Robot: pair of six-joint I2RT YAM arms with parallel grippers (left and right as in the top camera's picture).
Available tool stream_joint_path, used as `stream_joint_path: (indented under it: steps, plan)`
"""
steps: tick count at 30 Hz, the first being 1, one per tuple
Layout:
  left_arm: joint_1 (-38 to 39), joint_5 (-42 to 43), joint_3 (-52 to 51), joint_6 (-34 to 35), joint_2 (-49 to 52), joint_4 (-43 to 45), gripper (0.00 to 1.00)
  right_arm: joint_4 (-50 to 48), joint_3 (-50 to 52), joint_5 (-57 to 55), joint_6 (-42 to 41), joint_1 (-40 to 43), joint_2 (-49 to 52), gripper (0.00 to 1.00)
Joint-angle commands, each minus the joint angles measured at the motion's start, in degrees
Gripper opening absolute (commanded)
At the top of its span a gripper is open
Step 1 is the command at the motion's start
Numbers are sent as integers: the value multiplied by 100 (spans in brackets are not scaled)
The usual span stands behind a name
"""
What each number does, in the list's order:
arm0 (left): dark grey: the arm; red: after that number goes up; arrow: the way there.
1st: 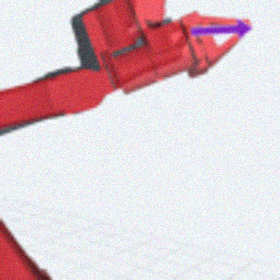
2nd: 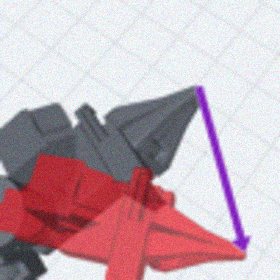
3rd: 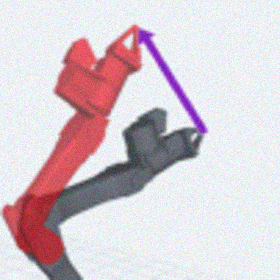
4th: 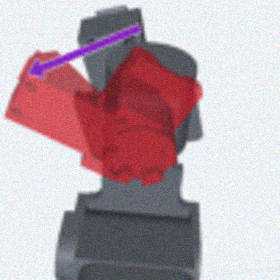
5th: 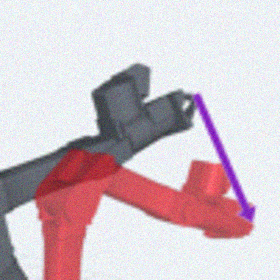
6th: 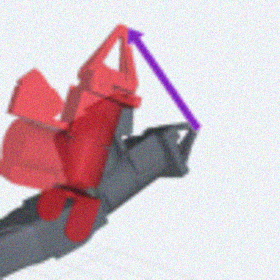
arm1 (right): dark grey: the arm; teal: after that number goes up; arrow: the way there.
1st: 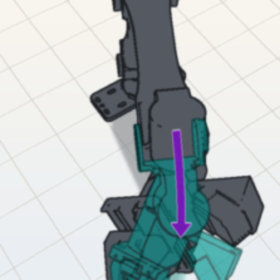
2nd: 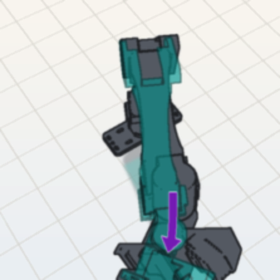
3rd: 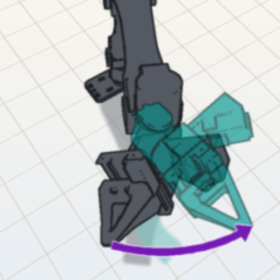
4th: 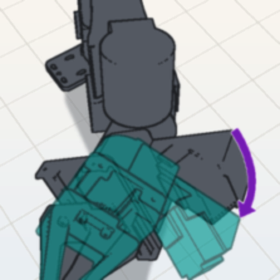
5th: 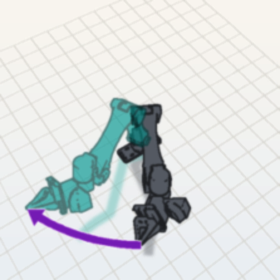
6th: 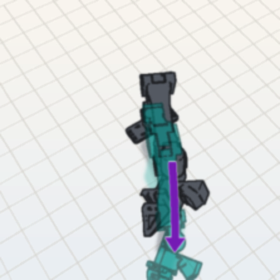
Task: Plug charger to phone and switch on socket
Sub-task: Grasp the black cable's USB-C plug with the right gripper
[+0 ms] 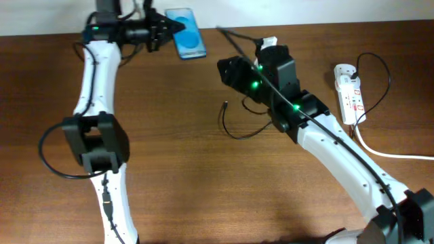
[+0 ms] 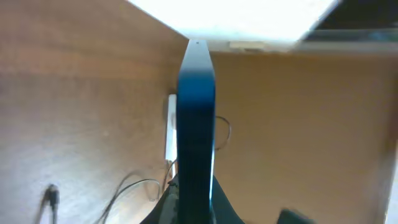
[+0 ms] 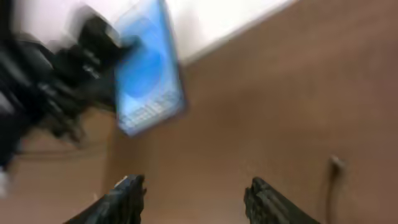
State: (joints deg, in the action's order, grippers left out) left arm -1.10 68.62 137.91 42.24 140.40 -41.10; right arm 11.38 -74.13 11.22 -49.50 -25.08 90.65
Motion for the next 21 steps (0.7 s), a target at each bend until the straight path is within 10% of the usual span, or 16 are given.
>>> stream_joint_path:
  steps: [1, 21]
  plan:
    - [-339, 1722, 52, -1856, -26, -9, 0, 905, -17, 551, 1698, 116, -44, 55]
    - [-415, 378, 52, -2240, -26, -1436, 0, 511, -129, 1226, 1390, 450, 2684, 41]
